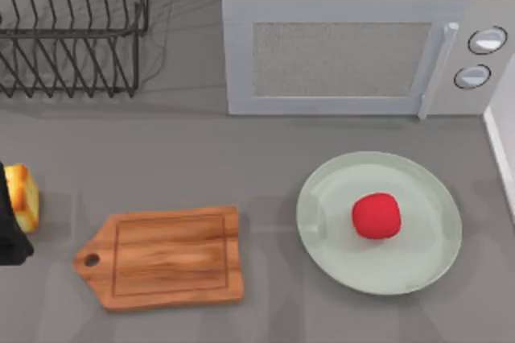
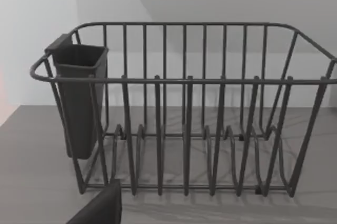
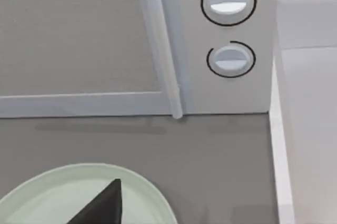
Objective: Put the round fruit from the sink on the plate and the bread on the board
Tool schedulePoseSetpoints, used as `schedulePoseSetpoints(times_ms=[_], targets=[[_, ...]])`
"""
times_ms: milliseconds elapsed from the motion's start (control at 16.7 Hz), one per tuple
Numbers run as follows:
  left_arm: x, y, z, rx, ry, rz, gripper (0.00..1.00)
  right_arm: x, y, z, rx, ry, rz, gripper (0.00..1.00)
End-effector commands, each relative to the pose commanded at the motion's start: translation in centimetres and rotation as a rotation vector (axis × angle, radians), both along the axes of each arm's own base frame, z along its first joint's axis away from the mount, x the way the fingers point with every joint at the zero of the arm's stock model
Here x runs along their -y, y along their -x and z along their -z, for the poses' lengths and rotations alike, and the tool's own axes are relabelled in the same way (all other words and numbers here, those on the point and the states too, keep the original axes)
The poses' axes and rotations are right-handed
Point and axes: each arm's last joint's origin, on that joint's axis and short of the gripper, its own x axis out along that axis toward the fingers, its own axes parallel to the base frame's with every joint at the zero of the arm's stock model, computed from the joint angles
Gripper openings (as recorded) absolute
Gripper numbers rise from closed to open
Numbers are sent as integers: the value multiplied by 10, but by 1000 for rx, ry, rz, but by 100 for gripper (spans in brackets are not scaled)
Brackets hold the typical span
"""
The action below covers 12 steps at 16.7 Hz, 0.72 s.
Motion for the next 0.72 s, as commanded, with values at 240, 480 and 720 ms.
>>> schedulePoseSetpoints(times_ms=[240, 480, 720], targets=[[0, 0, 0, 0, 0, 0, 100, 14, 18, 49, 262, 71, 72, 100], [0, 0, 0, 0, 0, 0, 100, 21, 20, 72, 396, 126, 122, 100], [0, 0, 0, 0, 0, 0, 100, 21, 20, 74, 405, 130, 125, 100]])
